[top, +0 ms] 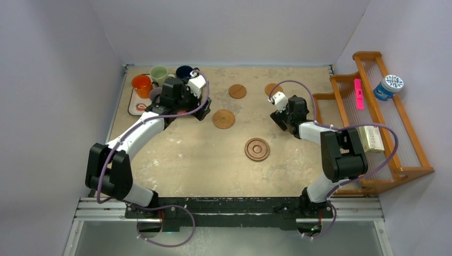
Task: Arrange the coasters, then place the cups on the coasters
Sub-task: Move the coaster to the center of the board.
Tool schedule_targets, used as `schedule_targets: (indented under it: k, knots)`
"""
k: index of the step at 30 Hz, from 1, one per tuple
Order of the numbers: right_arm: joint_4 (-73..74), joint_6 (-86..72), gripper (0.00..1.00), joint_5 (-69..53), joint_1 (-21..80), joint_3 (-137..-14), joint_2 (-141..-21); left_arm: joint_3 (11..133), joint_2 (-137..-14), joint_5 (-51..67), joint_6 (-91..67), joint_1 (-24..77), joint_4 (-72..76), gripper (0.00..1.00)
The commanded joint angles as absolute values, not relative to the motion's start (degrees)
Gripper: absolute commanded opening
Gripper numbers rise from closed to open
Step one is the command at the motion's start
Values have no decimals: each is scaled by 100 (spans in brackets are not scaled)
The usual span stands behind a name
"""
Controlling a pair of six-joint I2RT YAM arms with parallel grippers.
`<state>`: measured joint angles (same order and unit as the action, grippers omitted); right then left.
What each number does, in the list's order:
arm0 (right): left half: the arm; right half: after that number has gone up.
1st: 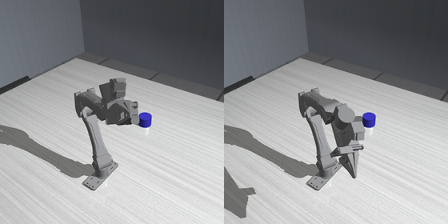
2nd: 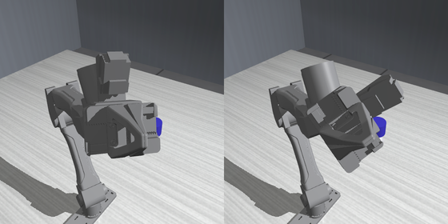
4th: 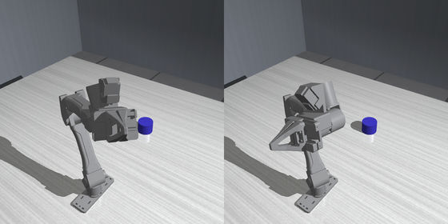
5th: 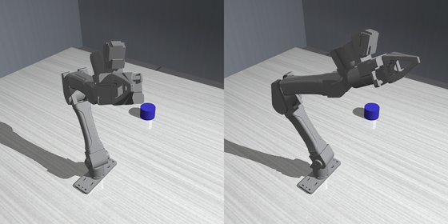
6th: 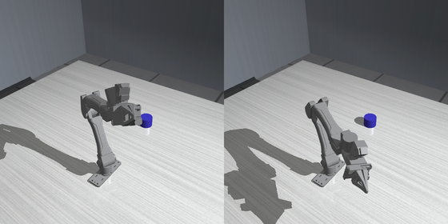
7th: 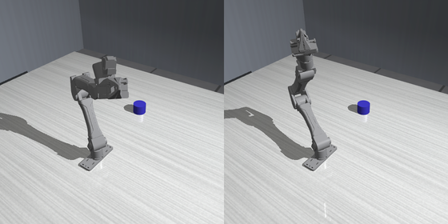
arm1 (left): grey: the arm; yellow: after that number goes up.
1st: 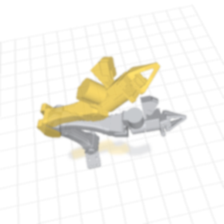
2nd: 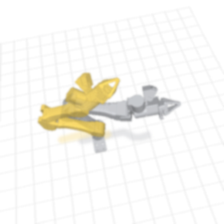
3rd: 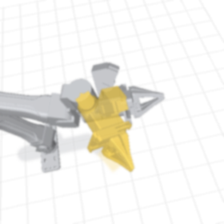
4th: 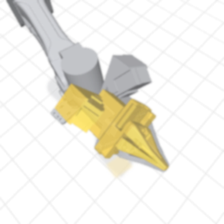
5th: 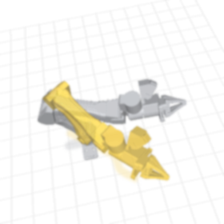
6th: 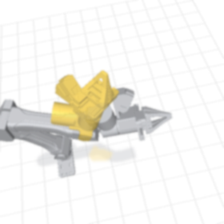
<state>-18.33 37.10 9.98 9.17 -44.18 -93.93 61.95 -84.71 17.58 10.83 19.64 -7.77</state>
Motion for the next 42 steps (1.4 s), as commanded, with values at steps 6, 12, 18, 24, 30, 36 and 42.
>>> schedule_targets:
  k: [6,12,18,24,30,36,42]
  knots:
    - [-1647,3910,99,1138,643,-4482,-9564,6194,-8546,1880,949,1964,-595,100]
    - [-1904,3929,99,1549,607,-4598,-9675,6213,-8621,1928,939,1969,-606,100]
    - [-1950,3778,99,1068,599,-4762,-9314,6231,-8671,1976,923,1969,-606,100]
    - [-1689,3472,99,113,613,-5082,-8704,6208,-8716,1986,887,1973,-543,100]
    - [-1488,2978,99,-309,732,-5159,-8477,6373,-9260,1785,763,2258,-314,100]
    - [-1292,2512,99,-59,743,-5324,-8566,6776,-10009,1882,867,2815,-313,100]
    - [-1256,2436,99,117,738,-5160,-8445,7556,-10934,2392,714,2900,-635,100]
